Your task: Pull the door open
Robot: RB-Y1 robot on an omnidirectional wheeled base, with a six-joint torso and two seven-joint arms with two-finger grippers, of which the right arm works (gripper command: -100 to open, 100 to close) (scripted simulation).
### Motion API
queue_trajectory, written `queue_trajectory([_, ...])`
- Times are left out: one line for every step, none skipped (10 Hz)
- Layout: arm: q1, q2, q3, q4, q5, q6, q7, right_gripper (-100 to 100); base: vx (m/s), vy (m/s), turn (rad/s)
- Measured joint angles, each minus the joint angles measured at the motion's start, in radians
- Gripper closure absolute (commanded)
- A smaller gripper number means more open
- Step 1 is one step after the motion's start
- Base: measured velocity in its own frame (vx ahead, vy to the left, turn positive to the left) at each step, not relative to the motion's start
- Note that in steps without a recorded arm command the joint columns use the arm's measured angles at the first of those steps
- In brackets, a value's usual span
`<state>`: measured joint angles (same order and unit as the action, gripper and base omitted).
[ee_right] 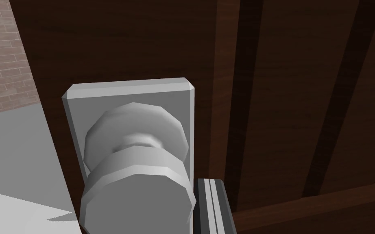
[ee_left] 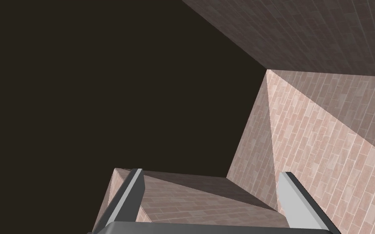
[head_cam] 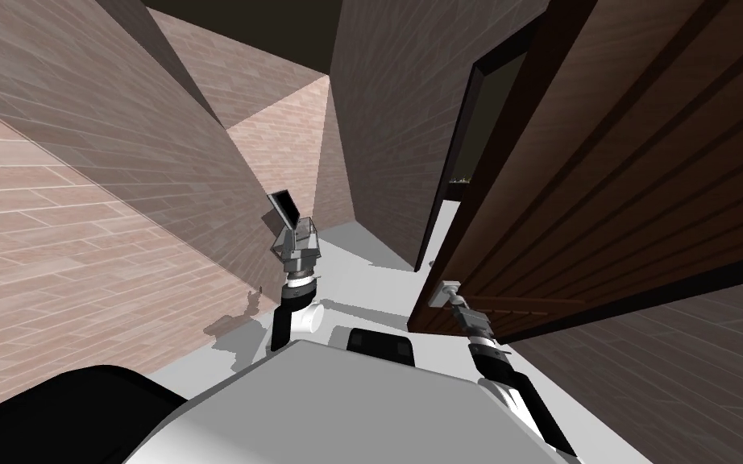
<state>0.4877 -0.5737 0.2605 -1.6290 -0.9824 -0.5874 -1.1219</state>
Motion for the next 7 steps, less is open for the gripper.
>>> queue_trajectory([-0.006, 0.000, 0.005, 0.004, 0.006, -0.006, -0.002, -100, -0.120, -0.049, 0.084])
queue_trajectory([-0.009, -0.008, 0.011, 0.007, 0.011, -0.013, -0.010, -100, -0.093, -0.054, 0.031])
queue_trajectory([-0.009, -0.009, 0.015, 0.005, 0.013, -0.013, -0.013, -100, -0.113, -0.043, 0.053])
queue_trajectory([-0.008, -0.007, 0.018, 0.000, 0.017, -0.016, -0.010, -100, -0.111, -0.041, 0.049])
queue_trajectory([-0.012, -0.011, 0.023, 0.003, 0.021, -0.021, -0.015, -100, -0.090, -0.033, 0.039])
queue_trajectory([-0.010, -0.011, 0.024, -0.001, 0.021, -0.020, -0.014, -100, -0.049, -0.023, 0.020])
queue_trajectory([-0.006, -0.009, 0.026, -0.005, 0.024, -0.021, -0.012, -100, -0.007, -0.042, -0.028])
